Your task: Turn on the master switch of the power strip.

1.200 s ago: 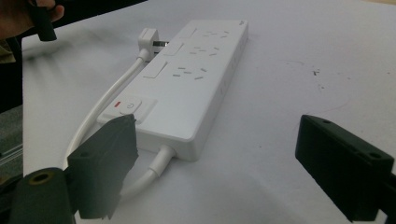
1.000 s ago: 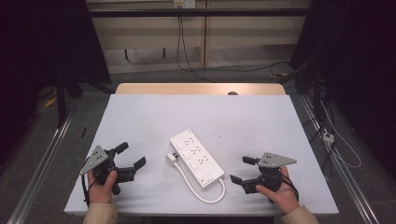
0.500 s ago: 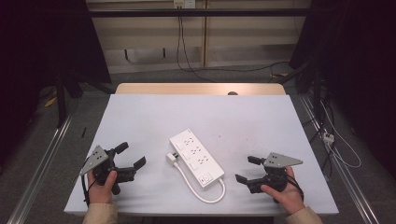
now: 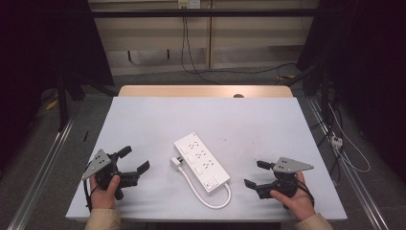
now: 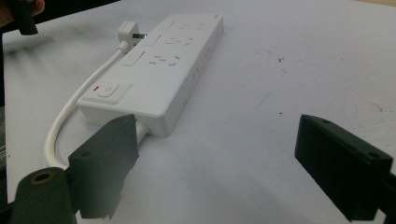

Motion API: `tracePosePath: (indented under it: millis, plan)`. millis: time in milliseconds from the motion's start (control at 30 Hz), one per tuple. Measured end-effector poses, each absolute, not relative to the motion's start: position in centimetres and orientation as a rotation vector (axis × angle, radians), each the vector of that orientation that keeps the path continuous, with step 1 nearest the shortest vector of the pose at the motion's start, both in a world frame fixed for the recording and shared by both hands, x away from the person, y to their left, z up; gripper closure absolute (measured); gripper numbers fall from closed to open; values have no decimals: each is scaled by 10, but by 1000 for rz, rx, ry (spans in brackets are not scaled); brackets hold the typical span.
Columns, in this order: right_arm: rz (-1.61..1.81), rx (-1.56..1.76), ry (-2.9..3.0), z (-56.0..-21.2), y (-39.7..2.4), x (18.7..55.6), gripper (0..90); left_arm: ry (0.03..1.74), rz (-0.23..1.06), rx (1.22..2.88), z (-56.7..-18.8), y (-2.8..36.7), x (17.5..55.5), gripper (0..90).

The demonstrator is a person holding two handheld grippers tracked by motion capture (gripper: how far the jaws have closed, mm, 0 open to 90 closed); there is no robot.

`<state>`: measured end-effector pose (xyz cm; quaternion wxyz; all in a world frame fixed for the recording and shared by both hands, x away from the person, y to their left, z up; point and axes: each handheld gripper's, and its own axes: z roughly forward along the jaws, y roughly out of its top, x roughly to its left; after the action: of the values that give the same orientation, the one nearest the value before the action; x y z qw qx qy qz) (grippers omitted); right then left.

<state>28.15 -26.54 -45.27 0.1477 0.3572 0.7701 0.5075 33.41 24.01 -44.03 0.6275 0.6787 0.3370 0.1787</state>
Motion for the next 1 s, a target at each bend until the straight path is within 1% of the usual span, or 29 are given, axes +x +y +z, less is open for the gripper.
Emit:
tracePosePath:
  millis: [1000]
  plan:
    - [1441, 1043, 2199, -453, -278, 278, 136, 768, 413, 1564, -440, 240, 334, 32]
